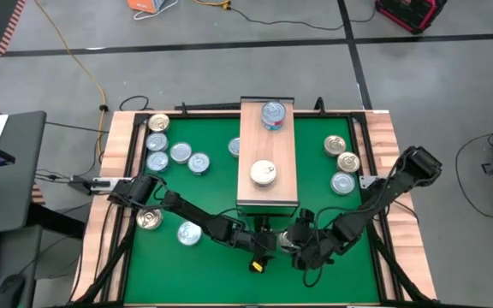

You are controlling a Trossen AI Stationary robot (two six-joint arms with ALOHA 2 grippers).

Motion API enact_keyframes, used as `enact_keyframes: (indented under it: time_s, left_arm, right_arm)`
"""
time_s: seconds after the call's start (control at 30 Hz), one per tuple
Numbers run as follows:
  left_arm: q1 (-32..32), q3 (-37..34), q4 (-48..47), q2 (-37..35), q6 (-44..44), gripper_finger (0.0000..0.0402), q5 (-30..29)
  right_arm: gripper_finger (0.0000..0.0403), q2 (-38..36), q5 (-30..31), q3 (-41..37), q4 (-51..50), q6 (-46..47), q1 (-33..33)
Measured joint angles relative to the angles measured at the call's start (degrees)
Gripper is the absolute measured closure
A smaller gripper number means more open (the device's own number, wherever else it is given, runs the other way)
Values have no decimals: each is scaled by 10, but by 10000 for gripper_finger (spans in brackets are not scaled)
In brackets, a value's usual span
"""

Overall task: Stack canned seafood by type on shelf
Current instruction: Stack the blue tuna can on top of the blue tuna can on the shelf

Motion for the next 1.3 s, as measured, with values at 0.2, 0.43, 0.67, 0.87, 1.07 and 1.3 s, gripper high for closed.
enact_keyframes:
  time_s: [0.2,0.43,0.67,0.87,1.07,1.3]
  left_arm:
    - [-1,36,-119,0,0,99,4]
    - [-13,44,-137,0,13,99,-39]
    - [-42,43,-107,2,104,100,-265]
    - [-47,43,-73,2,155,100,-279]
    - [-30,43,-82,2,136,100,-168]
    - [-27,43,-97,2,122,100,-150]
  right_arm:
    - [111,-28,-30,28,-132,60,13]
    - [111,-28,-28,36,-314,188,36]
    - [111,70,-28,35,-325,195,36]
    - [111,110,-28,34,-285,178,33]
    - [111,110,-21,35,-188,124,34]
    - [111,110,-21,34,-100,50,24]
